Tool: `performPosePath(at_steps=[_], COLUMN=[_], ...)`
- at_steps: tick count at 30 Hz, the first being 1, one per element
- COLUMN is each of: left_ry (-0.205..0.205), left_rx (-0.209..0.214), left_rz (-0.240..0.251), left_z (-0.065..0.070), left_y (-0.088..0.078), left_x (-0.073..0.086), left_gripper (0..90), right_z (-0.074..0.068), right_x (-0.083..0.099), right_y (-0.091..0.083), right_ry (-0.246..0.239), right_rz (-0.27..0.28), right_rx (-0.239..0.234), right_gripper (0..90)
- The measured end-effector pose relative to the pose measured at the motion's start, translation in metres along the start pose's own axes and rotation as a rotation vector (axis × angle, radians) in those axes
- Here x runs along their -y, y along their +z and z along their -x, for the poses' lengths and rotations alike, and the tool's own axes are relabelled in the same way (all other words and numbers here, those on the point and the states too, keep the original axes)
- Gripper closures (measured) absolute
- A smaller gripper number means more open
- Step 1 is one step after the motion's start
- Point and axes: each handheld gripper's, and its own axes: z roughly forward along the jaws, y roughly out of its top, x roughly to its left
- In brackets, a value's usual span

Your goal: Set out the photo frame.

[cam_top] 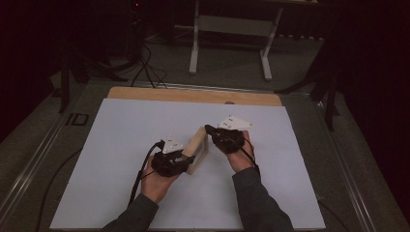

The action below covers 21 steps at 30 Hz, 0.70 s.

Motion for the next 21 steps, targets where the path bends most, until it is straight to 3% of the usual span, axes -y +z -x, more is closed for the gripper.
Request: performPosePath(at_steps=[12,21], left_ry=[0.032,0.072], left_rx=[-0.012,-0.026], left_rz=[0.0,-0.003], left_z=[0.005,0.011], left_y=[0.001,0.002], left_x=[0.001,0.001], left_gripper=[60.6,60.6], right_z=[0.0,0.002], right_x=[-0.004,-0.003], right_y=[0.025,0.032], right_ry=[-0.02,-0.01], right_rz=[-0.055,-0.065], right_rx=[0.02,0.024], right_gripper=[89.6,89.6])
